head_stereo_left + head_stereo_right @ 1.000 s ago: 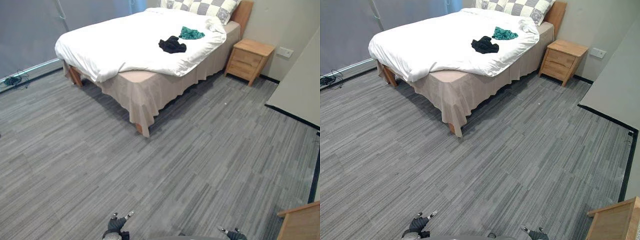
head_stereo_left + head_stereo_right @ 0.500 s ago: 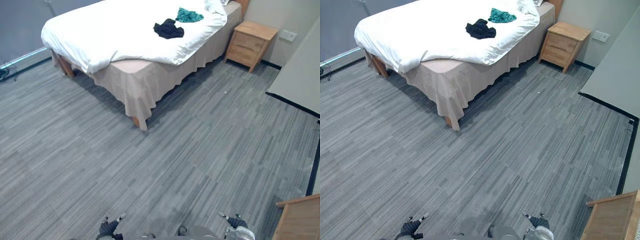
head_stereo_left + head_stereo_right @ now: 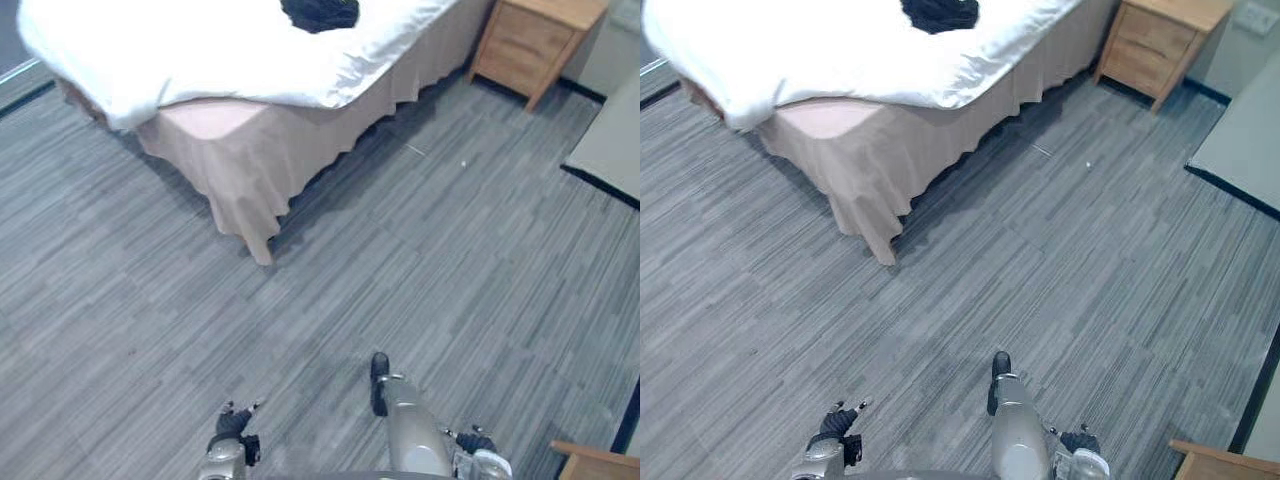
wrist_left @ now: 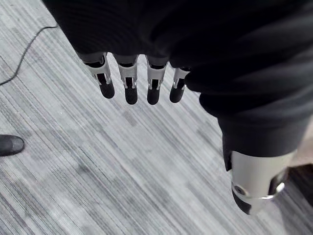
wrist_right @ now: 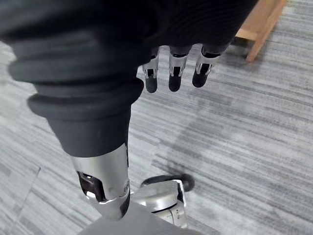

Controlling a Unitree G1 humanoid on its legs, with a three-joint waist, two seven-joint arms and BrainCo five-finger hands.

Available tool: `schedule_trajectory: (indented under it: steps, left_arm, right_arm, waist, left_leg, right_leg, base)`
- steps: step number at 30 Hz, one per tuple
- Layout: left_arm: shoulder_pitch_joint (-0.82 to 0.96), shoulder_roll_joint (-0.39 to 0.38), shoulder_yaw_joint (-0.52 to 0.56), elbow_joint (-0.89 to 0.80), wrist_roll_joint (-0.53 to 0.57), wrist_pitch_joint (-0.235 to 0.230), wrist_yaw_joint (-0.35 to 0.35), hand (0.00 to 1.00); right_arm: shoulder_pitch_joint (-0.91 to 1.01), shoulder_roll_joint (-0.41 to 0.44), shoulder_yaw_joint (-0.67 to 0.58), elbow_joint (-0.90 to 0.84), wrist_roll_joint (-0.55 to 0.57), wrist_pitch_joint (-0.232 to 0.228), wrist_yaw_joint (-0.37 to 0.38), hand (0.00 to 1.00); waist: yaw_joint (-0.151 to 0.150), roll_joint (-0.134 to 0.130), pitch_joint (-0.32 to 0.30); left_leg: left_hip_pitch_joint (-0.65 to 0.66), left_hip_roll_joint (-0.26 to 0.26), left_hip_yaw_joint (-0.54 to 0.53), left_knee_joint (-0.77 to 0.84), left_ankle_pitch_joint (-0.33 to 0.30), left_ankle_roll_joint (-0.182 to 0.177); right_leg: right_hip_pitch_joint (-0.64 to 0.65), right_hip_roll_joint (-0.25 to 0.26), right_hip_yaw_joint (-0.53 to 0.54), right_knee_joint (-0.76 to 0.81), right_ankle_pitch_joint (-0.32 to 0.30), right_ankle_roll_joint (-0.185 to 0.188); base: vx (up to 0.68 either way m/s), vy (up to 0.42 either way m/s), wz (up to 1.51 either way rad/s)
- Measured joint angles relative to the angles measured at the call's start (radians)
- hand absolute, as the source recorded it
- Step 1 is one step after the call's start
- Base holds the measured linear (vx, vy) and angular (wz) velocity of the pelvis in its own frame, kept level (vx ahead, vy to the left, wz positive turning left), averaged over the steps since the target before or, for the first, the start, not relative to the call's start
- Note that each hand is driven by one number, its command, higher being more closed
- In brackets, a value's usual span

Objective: Tidy the bed and pick cloth on bed and put in laundry

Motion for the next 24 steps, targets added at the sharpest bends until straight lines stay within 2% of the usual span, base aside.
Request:
schedule_trajectory:
  steps: [1, 2, 3, 4, 5, 6, 7, 8, 9, 10, 11, 12, 13, 14, 15, 16, 17, 18, 19, 20, 21, 22, 23, 24]
  left_arm:
    - [0.008, -0.001, 0.004, -0.006, -0.015, -0.003, -0.002, 0.0]
    - [0.009, 0.001, 0.008, -0.037, -0.027, -0.007, 0.002, 0.0]
    - [0.01, 0.008, 0.007, -0.059, -0.035, -0.013, 0.002, 0.0]
    - [0.011, 0.011, 0.007, -0.073, -0.035, -0.015, 0.002, 0.0]
    - [0.011, 0.012, 0.006, -0.088, -0.038, -0.024, 0.001, 0.0]
    - [0.011, 0.008, 0.007, -0.112, -0.045, -0.033, 0.001, 0.0]
    - [0.006, 0.007, 0.007, -0.124, -0.046, -0.039, 0.001, 0.0]
    - [0.0, 0.006, 0.005, -0.124, -0.046, -0.039, 0.001, 0.0]
    - [-0.002, 0.002, -0.007, -0.123, -0.046, -0.039, 0.001, 0.0]
    - [-0.001, -0.005, -0.034, -0.107, -0.045, -0.037, 0.001, 0.0]
    - [0.003, -0.008, -0.039, -0.102, -0.045, -0.037, 0.0, 0.0]
    - [0.001, -0.006, -0.04, -0.089, -0.042, -0.032, 0.0, 0.0]
    - [0.001, 0.005, -0.037, -0.092, -0.042, -0.032, -0.003, 0.0]
    - [0.002, 0.008, -0.035, -0.092, -0.042, -0.032, -0.004, 0.0]
    - [0.005, 0.013, -0.029, -0.089, -0.042, -0.029, -0.013, 0.0]
    - [0.008, 0.015, -0.03, -0.077, -0.042, -0.025, -0.017, 0.0]
    - [0.009, 0.016, -0.035, -0.07, -0.042, -0.023, -0.018, 0.0]
    - [0.013, 0.023, -0.042, -0.056, -0.042, -0.018, -0.019, 0.0]
    - [0.021, 0.026, -0.05, -0.041, -0.042, -0.018, -0.019, 0.0]
    - [0.022, 0.034, -0.065, -0.036, -0.041, -0.017, -0.018, 0.0]
    - [0.023, 0.038, -0.086, -0.034, -0.032, -0.011, -0.021, 0.0]
    - [0.023, 0.039, -0.096, -0.027, -0.028, -0.007, -0.021, 0.0]
    - [0.025, 0.041, -0.103, -0.018, -0.022, -0.006, -0.021, 0.0]
    - [0.025, 0.041, -0.104, -0.018, -0.021, -0.006, -0.021, 0.0]
  right_arm:
    - [0.004, -0.006, 0.017, -0.002, 0.0, -0.001, -0.001, 0.0]
    - [0.006, -0.016, 0.053, -0.005, 0.0, -0.002, -0.006, 0.0]
    - [0.001, -0.016, 0.085, -0.005, -0.001, -0.002, -0.01, 0.0]
    - [-0.006, -0.015, 0.101, -0.005, -0.001, -0.002, -0.01, 0.0]
    - [-0.017, -0.016, 0.124, -0.007, -0.008, -0.004, -0.009, 0.0]
    - [-0.039, -0.015, 0.129, -0.004, -0.024, -0.005, -0.008, 0.0]
    - [-0.056, -0.008, 0.128, -0.004, -0.04, -0.005, -0.008, 0.0]
    - [-0.062, -0.006, 0.128, -0.006, -0.043, -0.008, -0.008, 0.0]
    - [-0.06, -0.013, 0.129, -0.014, -0.06, -0.013, -0.008, 0.0]
    - [-0.046, -0.018, 0.13, -0.03, -0.081, -0.024, -0.007, 0.0]
    - [-0.034, -0.024, 0.13, -0.031, -0.09, -0.026, -0.007, 0.0]
    - [-0.018, -0.004, 0.13, -0.023, -0.116, -0.025, -0.005, 0.0]
    - [-0.012, 0.005, 0.13, -0.019, -0.128, -0.021, -0.006, 0.0]
    - [-0.011, 0.008, 0.13, -0.018, -0.133, -0.02, -0.005, 0.0]
    - [-0.012, 0.008, 0.13, -0.011, -0.141, -0.017, 0.002, 0.0]
    - [-0.019, 0.005, 0.13, -0.006, -0.149, -0.018, 0.014, 0.0]
    - [-0.021, 0.007, 0.131, -0.005, -0.15, -0.02, 0.016, 0.0]
    - [-0.022, 0.009, 0.135, -0.004, -0.15, -0.021, 0.017, 0.0]
    - [-0.018, 0.008, 0.15, -0.011, -0.147, -0.025, 0.017, 0.0]
    - [-0.016, 0.005, 0.151, -0.022, -0.147, -0.026, 0.017, 0.0]
    - [-0.015, 0.0, 0.15, -0.027, -0.146, -0.028, 0.015, 0.0]
    - [-0.014, -0.005, 0.149, -0.027, -0.146, -0.029, 0.015, 0.0]
    - [-0.013, -0.008, 0.146, -0.028, -0.145, -0.029, 0.014, 0.0]
    - [-0.009, -0.007, 0.14, -0.028, -0.144, -0.029, 0.014, 0.0]
  waist:
    - [0.01, -0.001, 0.004]
    - [0.036, -0.006, 0.009]
    - [0.053, -0.021, 0.019]
    - [0.055, -0.031, 0.022]
    - [0.061, -0.042, 0.025]
    - [0.075, -0.05, 0.032]
    - [0.091, -0.066, 0.041]
    - [0.098, -0.067, 0.04]
    - [0.097, -0.067, 0.034]
    - [0.097, -0.038, 0.018]
    - [0.098, -0.025, 0.01]
    - [0.088, -0.051, -0.012]
    - [0.093, -0.081, -0.024]
    - [0.098, -0.091, -0.029]
    - [0.1, -0.101, -0.029]
    - [0.099, -0.099, -0.029]
    - [0.097, -0.098, -0.029]
    - [0.099, -0.096, -0.029]
    - [0.096, -0.088, -0.035]
    - [0.095, -0.085, -0.036]
    - [0.086, -0.068, -0.039]
    - [0.076, -0.067, -0.048]
    - [0.067, -0.068, -0.051]
    - [0.066, -0.07, -0.053]
  left_leg:
    - [-0.033, 0.003, 0.005, 0.095, -0.026, -0.011]
    - [-0.104, 0.001, 0.017, 0.209, -0.087, 0.014]
    - [-0.156, -0.01, 0.047, 0.236, -0.138, 0.061]
    - [-0.182, -0.021, 0.063, 0.222, -0.165, 0.074]
    - [-0.226, -0.044, 0.081, 0.171, -0.207, 0.069]
    - [-0.268, -0.079, 0.112, 0.06, -0.263, 0.067]
    - [-0.298, -0.122, 0.153, -0.104, -0.287, 0.068]
    - [-0.303, -0.147, 0.188, -0.213, -0.286, 0.07]
    - [-0.303, -0.186, 0.273, -0.421, -0.25, 0.092]
    - [-0.31, -0.196, 0.418, -0.6, -0.095, 0.156]
    - [-0.311, -0.194, 0.51, -0.635, -0.038, 0.283]
    - [-0.284, -0.224, 0.632, -0.642, -0.103, 0.404]
    - [-0.273, -0.27, 0.667, -0.666, -0.146, 0.445]
    - [-0.265, -0.291, 0.66, -0.682, -0.162, 0.439]
    - [-0.234, -0.327, 0.61, -0.71, -0.173, 0.421]
    - [-0.181, -0.351, 0.542, -0.738, -0.198, 0.411]
    - [-0.151, -0.357, 0.512, -0.747, -0.212, 0.397]
    - [-0.093, -0.362, 0.456, -0.748, -0.234, 0.373]
    - [-0.037, -0.364, 0.402, -0.764, -0.239, 0.357]
    - [-0.008, -0.365, 0.379, -0.777, -0.237, 0.35]
    - [0.034, -0.366, 0.32, -0.802, -0.228, 0.335]
    - [0.048, -0.363, 0.264, -0.816, -0.222, 0.325]
    - [0.061, -0.358, 0.2, -0.829, -0.216, 0.305]
    - [0.061, -0.355, 0.173, -0.837, -0.217, 0.289]
  right_leg:
    - [0.048, 0.018, 0.008, -0.032, 0.005, -0.018]
    - [0.143, 0.048, 0.027, -0.1, 0.004, -0.039]
    - [0.233, 0.061, 0.052, -0.163, 0.003, -0.043]
    - [0.272, 0.061, 0.062, -0.192, 0.006, -0.04]
    - [0.321, 0.06, 0.08, -0.229, 0.006, -0.041]
    - [0.375, 0.051, 0.107, -0.268, 0.009, -0.036]
    - [0.419, 0.03, 0.115, -0.301, 0.0, -0.02]
    - [0.445, 0.015, 0.115, -0.318, -0.007, -0.008]
    - [0.485, 0.0, 0.107, -0.351, -0.024, 0.021]
    - [0.524, 0.008, 0.092, -0.37, -0.05, 0.049]
    - [0.543, 0.016, 0.085, -0.372, -0.07, 0.062]
    - [0.572, -0.005, 0.05, -0.367, -0.099, 0.085]
    - [0.572, -0.025, 0.019, -0.341, -0.1, 0.09]
    - [0.572, -0.03, 0.005, -0.318, -0.099, 0.093]
    - [0.546, -0.042, -0.017, -0.194, -0.101, 0.098]
    - [0.48, -0.057, -0.033, 0.044, -0.073, 0.184]
    - [0.445, -0.067, -0.031, 0.169, -0.056, 0.24]
    - [0.367, -0.087, -0.022, 0.393, -0.064, 0.271]
    - [0.296, -0.12, -0.041, 0.513, -0.102, 0.272]
    - [0.266, -0.14, -0.052, 0.532, -0.127, 0.259]
    - [0.207, -0.173, -0.053, 0.494, -0.17, 0.214]
    - [0.173, -0.175, -0.026, 0.401, -0.185, 0.197]
    - [0.143, -0.171, 0.059, 0.234, -0.183, 0.2]
    - [0.134, -0.172, 0.11, 0.152, -0.172, 0.21]
  base:
    - [0.55, -0.22, -0.58]
    - [0.52, -0.159, -0.59]
    - [0.51, -0.138, -0.51]
    - [0.51, -0.105, -0.39]
    - [0.5, -0.07, -0.46]
    - [0.6, -0.033, -0.65]
    - [0.52, 0.015, -0.65]
    - [0.52, 0.061, -0.39]
    - [0.53, 0.086, -0.06]
    - [0.55, 0.107, 0.12]
    - [0.61, 0.147, 0.68]
    - [0.66, 0.161, 1.15]
    - [0.79, 0.194, 1.29]
    - [0.75, 0.196, 1.29]
    - [0.7, 0.215, 1.25]
    - [0.55, 0.179, 1.28]
    - [0.53, 0.127, 1.2]
    - [0.53, 0.036, 1.26]
    - [0.51, -0.012, 1.32]
    - [0.47, -0.088, 1.44]
    - [0.45, -0.154, 1.41]
    - [0.53, -0.232, 1.92]
    - [0.41, -0.231, 1.7]
    - [0.36, -0.281, 1.82]
